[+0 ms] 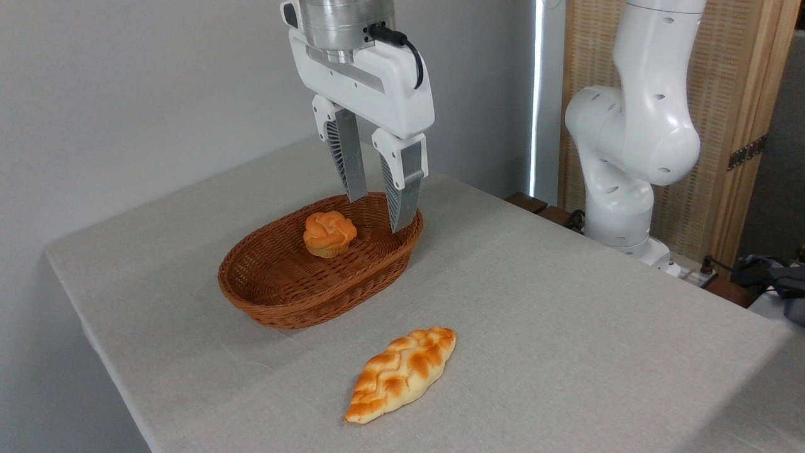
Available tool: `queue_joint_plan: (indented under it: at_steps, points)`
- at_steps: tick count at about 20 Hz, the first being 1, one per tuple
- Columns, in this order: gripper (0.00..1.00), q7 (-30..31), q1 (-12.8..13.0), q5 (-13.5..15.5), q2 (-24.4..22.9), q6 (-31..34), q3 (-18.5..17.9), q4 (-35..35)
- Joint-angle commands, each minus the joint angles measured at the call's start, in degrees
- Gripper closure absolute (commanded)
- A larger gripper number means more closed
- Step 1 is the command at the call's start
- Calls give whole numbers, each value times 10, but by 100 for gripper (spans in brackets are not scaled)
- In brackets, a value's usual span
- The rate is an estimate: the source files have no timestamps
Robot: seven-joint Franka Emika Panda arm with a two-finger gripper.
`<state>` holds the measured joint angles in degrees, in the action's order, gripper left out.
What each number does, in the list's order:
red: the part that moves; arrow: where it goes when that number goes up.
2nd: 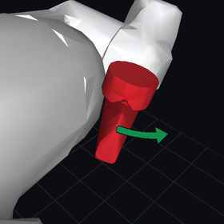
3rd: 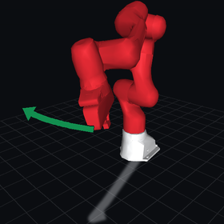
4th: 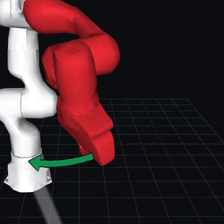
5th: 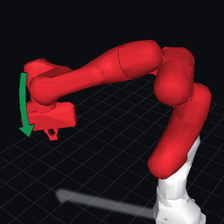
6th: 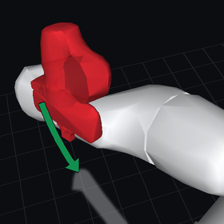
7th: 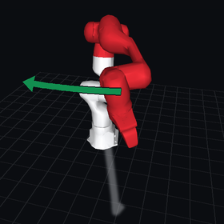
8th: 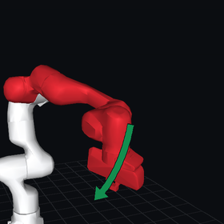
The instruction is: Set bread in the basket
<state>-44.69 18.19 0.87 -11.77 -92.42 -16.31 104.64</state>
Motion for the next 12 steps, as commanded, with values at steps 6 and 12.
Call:
queue_joint_plan:
  at_steps: [6,12]
  points:
    - [0,0,3,7,-2,15,-9,-6]
    - [0,-1,4,8,-2,14,-29,-6]
